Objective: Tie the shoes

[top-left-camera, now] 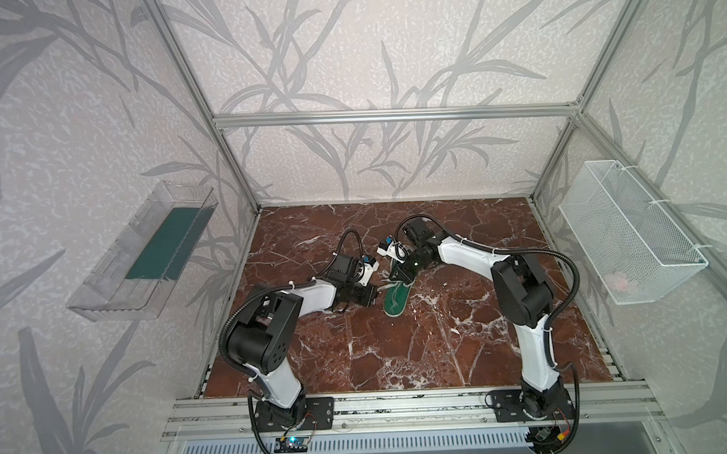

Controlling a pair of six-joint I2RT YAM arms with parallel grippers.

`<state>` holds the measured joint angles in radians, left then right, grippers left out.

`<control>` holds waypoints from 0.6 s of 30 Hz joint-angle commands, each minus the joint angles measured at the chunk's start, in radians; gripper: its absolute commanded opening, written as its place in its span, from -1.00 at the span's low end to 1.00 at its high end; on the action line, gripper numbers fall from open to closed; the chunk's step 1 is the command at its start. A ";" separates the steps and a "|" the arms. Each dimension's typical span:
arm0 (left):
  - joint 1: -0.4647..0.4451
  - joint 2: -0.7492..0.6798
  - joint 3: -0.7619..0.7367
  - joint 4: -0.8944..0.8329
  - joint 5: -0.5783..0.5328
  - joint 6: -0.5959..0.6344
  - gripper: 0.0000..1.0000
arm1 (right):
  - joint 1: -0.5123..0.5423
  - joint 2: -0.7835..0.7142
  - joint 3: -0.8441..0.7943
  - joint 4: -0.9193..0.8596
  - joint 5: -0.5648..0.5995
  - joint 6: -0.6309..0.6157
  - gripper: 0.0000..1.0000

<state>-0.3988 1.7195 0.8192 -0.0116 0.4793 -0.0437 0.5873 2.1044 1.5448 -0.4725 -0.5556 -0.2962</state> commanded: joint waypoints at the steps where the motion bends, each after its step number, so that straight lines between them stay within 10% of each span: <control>1: 0.008 0.032 0.063 -0.060 0.024 0.017 -1.00 | 0.005 -0.053 -0.046 0.032 -0.057 0.026 -1.00; 18: 0.023 0.156 0.259 -0.208 0.055 0.075 -1.00 | -0.045 -0.121 -0.179 0.212 -0.203 0.121 -1.00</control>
<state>-0.3786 1.8599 1.0512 -0.1692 0.5091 0.0051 0.5510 2.0315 1.3838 -0.2935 -0.6930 -0.2035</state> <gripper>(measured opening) 0.047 0.048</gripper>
